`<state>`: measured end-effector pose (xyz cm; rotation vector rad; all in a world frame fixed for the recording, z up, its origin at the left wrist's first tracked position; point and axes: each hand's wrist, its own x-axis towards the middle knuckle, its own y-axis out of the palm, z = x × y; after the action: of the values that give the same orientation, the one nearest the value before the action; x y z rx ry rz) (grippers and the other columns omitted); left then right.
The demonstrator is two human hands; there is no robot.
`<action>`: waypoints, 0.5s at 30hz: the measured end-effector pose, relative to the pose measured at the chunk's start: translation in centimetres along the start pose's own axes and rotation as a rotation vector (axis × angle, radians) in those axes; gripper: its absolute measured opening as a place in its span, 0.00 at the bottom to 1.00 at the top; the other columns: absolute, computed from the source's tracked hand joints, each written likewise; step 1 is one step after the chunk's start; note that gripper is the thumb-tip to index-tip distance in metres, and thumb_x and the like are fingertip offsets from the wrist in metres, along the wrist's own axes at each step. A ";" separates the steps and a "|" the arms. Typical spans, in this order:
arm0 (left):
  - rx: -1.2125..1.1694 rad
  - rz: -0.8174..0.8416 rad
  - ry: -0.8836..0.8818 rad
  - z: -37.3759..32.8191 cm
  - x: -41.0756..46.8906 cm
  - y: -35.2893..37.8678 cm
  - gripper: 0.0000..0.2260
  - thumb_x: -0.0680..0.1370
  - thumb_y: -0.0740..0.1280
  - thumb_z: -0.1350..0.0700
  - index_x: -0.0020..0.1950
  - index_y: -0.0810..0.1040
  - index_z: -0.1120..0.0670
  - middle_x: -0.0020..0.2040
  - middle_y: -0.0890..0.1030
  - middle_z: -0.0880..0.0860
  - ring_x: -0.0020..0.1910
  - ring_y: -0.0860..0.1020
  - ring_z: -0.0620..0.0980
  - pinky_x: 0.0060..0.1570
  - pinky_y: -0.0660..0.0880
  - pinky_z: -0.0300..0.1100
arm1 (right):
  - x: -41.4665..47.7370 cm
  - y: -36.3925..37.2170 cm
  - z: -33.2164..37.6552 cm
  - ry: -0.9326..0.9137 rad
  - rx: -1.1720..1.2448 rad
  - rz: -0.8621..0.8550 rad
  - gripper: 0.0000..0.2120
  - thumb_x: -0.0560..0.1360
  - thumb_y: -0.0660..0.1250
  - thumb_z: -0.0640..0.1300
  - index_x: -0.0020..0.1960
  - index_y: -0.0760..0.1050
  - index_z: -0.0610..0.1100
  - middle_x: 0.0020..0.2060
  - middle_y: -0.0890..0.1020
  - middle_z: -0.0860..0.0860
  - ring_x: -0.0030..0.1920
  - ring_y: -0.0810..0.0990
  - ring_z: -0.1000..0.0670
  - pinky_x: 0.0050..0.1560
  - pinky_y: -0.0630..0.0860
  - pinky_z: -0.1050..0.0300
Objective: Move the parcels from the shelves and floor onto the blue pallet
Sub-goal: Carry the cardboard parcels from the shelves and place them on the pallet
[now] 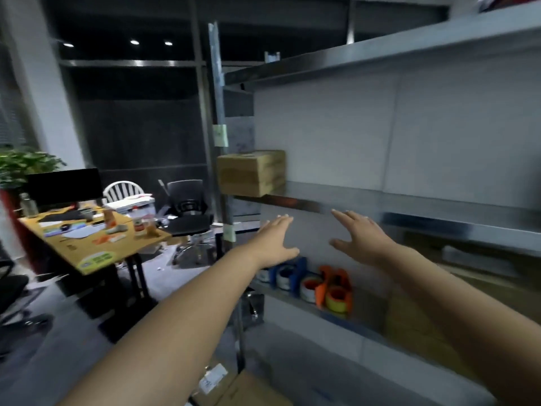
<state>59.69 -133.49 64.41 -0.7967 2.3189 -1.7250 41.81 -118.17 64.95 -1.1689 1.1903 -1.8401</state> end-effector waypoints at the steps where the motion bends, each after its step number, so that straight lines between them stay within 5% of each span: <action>1: -0.013 0.024 0.045 -2.6 0.6 1.1 0.38 0.78 0.68 0.45 0.81 0.50 0.52 0.81 0.49 0.50 0.79 0.48 0.50 0.76 0.46 0.45 | -1.8 -1.4 -1.8 0.034 -0.022 -0.025 0.36 0.77 0.63 0.58 0.79 0.53 0.49 0.76 0.61 0.48 0.76 0.59 0.46 0.75 0.56 0.47; 7: -0.023 0.113 0.336 -19.7 1.7 8.1 0.38 0.78 0.68 0.47 0.80 0.51 0.54 0.81 0.51 0.52 0.79 0.48 0.49 0.75 0.43 0.43 | -15.4 -7.5 -12.6 0.265 -0.112 -0.076 0.35 0.77 0.66 0.55 0.79 0.55 0.49 0.76 0.61 0.49 0.76 0.59 0.47 0.75 0.53 0.46; 15: -0.163 0.350 0.650 -46.3 -2.7 19.9 0.38 0.77 0.69 0.45 0.81 0.51 0.49 0.81 0.50 0.48 0.79 0.47 0.51 0.75 0.48 0.49 | -41.6 -16.8 -26.1 0.658 -0.174 -0.078 0.35 0.76 0.66 0.57 0.78 0.56 0.50 0.75 0.65 0.49 0.73 0.65 0.46 0.71 0.62 0.48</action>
<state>36.24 -88.91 60.80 0.2083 2.7923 -1.8288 33.47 -67.06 61.68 -0.7074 1.7047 -2.3080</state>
